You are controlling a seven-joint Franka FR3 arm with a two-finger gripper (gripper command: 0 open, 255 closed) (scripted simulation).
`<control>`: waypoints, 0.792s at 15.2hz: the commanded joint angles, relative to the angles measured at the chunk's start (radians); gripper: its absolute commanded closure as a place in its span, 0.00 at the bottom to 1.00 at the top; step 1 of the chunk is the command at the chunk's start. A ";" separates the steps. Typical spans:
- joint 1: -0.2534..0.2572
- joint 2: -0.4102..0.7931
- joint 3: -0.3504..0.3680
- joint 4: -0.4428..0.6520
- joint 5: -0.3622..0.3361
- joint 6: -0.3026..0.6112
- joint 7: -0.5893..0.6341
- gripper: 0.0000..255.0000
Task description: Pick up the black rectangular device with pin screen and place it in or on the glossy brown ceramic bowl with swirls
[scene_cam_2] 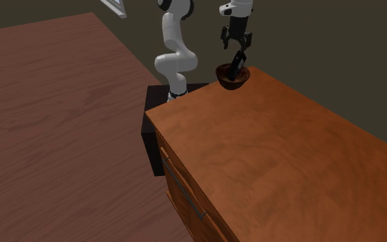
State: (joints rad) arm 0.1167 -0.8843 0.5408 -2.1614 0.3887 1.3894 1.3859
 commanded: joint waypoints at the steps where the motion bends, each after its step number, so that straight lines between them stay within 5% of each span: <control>1: -0.005 0.015 -0.006 0.042 -0.008 -0.027 0.005 0.00; 4: -0.021 0.064 -0.020 0.166 -0.029 -0.103 0.019 0.00; 12: -0.021 0.064 -0.020 0.166 -0.029 -0.103 0.019 0.00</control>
